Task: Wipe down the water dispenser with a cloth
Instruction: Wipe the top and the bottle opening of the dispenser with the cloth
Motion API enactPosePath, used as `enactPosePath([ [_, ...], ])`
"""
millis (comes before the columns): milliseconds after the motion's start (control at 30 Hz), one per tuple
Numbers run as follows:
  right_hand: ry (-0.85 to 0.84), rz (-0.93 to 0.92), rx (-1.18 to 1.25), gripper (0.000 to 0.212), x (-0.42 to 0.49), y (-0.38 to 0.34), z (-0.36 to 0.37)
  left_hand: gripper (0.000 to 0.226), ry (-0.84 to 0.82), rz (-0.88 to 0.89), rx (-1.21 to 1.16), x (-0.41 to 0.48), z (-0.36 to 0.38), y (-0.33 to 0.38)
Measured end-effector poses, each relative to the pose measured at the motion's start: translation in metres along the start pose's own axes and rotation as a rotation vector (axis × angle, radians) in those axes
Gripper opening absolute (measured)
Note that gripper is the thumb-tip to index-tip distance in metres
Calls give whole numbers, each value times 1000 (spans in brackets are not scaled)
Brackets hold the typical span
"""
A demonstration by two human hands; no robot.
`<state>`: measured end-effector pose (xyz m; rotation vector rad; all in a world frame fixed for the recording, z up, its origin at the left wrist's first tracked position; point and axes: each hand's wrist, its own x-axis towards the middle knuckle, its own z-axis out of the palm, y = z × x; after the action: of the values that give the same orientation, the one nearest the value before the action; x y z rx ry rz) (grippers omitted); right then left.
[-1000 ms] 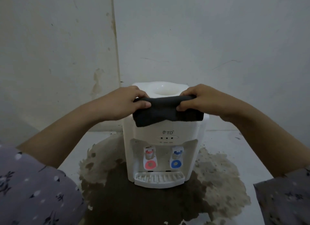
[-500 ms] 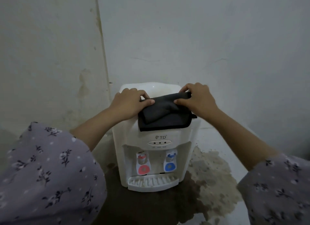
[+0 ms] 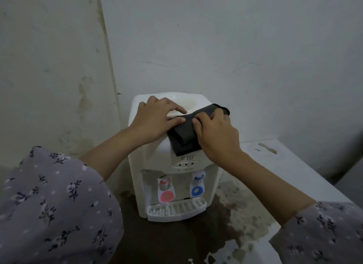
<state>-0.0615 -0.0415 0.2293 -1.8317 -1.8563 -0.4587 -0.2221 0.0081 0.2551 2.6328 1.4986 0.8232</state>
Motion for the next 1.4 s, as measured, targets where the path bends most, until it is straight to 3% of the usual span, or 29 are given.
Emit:
enactPosePath([
  [200,-169,198,59,54,25,14,0,33,-73,49,69,2,8,6],
  [467,-216,199,344,23,48,35,15,29,-76,-21,63,16,11,1],
  [700,-375,126,466,48,79,58,29,21,-58,-30,42,30,10,-4],
  [1233,-500,-38,824,40,166,84,76,14,-118,49,-109,44,8,-25],
  [1400,-539,-85,858,41,186,76,84,33,-120,86,-113,46,11,-32],
])
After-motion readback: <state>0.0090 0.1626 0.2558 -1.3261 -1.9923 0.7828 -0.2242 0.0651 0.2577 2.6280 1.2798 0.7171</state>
